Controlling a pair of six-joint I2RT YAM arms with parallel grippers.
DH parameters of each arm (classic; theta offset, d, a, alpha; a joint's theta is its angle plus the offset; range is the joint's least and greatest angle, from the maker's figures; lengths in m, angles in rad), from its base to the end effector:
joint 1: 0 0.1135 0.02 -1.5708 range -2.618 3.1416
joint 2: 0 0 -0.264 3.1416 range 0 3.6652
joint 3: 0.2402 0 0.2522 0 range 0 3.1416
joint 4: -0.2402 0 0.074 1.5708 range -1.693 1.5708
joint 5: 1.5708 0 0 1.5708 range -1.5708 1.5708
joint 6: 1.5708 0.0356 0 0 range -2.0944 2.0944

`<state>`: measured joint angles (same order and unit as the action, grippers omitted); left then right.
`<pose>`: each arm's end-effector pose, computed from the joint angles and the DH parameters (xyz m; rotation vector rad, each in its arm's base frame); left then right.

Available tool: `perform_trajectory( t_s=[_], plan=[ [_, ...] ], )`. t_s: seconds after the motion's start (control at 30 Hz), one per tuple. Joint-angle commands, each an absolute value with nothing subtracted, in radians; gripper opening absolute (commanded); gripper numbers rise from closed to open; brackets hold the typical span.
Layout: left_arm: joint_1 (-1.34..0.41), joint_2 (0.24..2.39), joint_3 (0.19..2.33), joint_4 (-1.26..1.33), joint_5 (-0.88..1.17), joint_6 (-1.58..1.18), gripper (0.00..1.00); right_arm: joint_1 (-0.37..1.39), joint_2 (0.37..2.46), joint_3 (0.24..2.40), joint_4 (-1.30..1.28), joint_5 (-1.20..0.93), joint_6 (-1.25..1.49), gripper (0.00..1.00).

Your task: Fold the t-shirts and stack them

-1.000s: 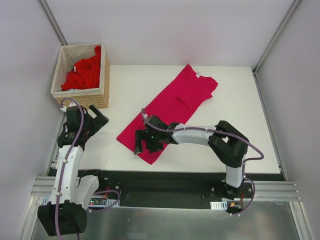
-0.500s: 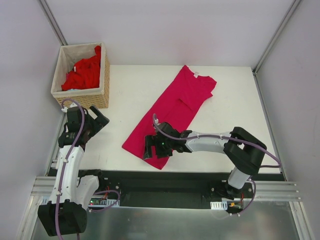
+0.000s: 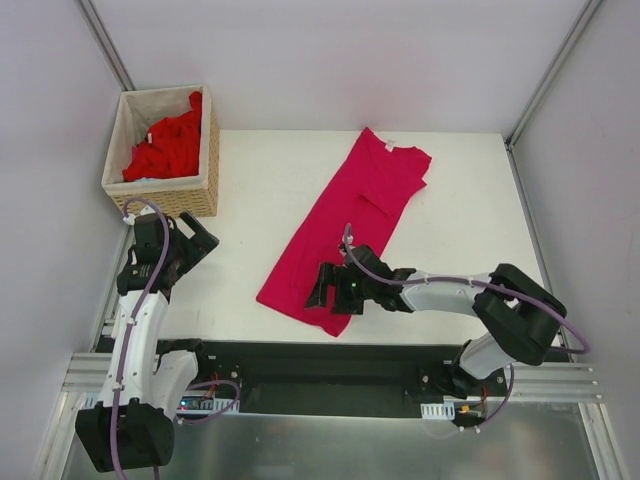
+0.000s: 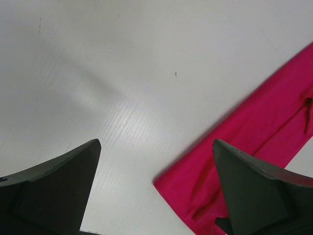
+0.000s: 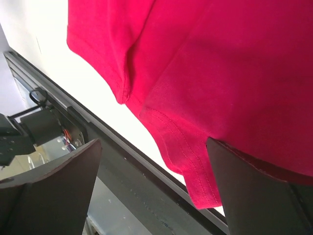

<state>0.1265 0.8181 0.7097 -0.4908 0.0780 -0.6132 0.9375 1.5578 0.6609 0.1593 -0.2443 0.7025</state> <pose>0.1789 0.0200 0.2776 -0.7496 2.0585 -0.3616 0.1686 0.2442 0.1505 -0.4360 2.5136 1.0375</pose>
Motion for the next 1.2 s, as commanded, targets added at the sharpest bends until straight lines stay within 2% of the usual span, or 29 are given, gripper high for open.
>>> perform_trajectory(
  t_s=[0.0, 0.53, 0.7, 0.97, 1.17],
  plan=[
    [0.138, 0.827, 0.724, -0.468, 0.103, -0.607, 0.99, 0.890, 1.625, 0.492, -0.166, -0.058, 0.658, 0.96],
    [0.140, 0.821, 0.723, -0.468, 0.112, -0.607, 0.99, 0.569, 1.459, 0.364, -0.166, -0.097, 0.554, 0.96],
    [0.138, 0.821, 0.719, -0.463, 0.121, -0.620, 0.99, 0.568, 1.362, 0.383, -0.260, -0.092, 0.540, 0.96],
    [0.138, 0.815, 0.709, -0.450, 0.231, -0.638, 0.99, 0.574, 1.071, 0.494, -0.523, -0.064, 0.505, 0.96],
    [0.132, 0.801, 0.712, -0.431, 0.267, -0.634, 0.99, 0.684, 0.985, 0.644, -0.683, 0.046, 0.511, 0.96]
  ],
)
